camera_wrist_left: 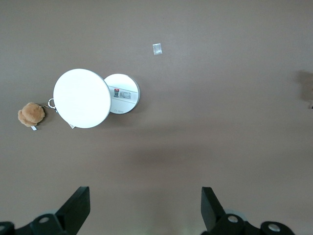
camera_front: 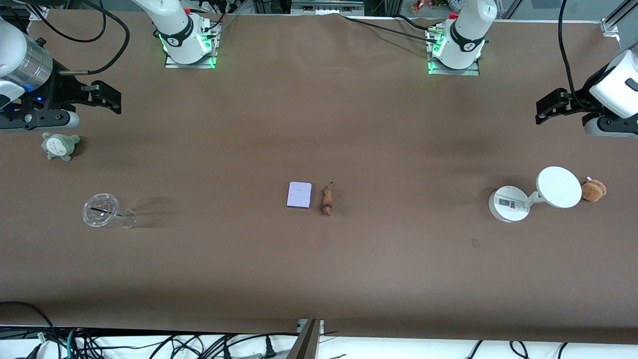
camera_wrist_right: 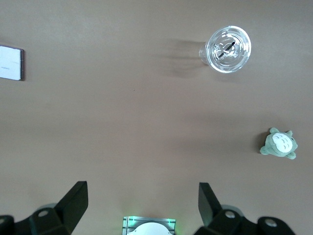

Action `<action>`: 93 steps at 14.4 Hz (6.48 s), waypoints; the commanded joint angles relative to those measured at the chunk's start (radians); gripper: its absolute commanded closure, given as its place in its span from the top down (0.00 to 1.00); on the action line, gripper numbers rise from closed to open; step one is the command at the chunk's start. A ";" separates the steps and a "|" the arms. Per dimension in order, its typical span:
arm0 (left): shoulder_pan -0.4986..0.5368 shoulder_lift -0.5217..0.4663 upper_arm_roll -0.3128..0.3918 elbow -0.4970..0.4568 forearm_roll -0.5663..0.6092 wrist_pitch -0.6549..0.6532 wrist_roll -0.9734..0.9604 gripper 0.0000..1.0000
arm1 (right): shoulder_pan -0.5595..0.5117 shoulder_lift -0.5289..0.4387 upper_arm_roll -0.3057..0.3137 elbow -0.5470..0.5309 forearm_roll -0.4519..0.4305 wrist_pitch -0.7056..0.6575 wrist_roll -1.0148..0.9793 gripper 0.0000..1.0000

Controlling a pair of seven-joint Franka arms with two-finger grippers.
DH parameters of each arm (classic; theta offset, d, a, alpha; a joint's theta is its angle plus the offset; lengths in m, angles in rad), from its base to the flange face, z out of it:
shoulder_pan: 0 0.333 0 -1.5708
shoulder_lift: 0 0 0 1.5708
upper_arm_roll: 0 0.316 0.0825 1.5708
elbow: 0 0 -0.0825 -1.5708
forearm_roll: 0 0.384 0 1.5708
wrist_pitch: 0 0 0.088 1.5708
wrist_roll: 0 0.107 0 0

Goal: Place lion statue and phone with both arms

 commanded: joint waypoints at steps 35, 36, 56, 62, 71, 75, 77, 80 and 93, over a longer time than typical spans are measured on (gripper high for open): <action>0.011 -0.001 0.002 0.009 -0.022 0.016 0.016 1.00 | 0.000 0.010 0.002 0.025 -0.006 -0.012 0.000 1.00; 0.011 0.002 0.002 0.009 -0.022 0.024 0.017 1.00 | 0.000 0.018 0.002 0.025 -0.006 -0.012 0.000 1.00; -0.051 0.284 -0.015 0.046 -0.262 0.105 -0.261 1.00 | 0.002 0.122 0.002 0.022 -0.008 -0.003 0.006 1.00; -0.181 0.401 -0.015 0.035 -0.304 0.304 -0.498 1.00 | 0.003 0.139 0.004 0.022 0.007 0.030 0.019 1.00; -0.402 0.629 -0.015 0.130 -0.327 0.591 -0.838 1.00 | 0.025 0.190 0.004 0.019 0.058 0.079 0.044 1.00; -0.491 0.737 -0.014 0.199 -0.322 0.689 -0.909 1.00 | 0.025 0.219 0.004 0.019 0.058 0.106 0.044 1.00; -0.534 0.766 -0.008 0.228 -0.316 0.696 -0.976 1.00 | 0.025 0.225 0.004 0.017 0.058 0.119 0.044 1.00; -0.554 0.830 -0.005 0.303 -0.312 0.703 -1.001 1.00 | 0.025 0.239 0.004 0.016 0.060 0.137 0.044 1.00; -0.631 0.942 0.037 0.380 -0.152 0.732 -0.754 0.76 | 0.079 0.372 0.004 0.013 0.075 0.321 0.102 1.00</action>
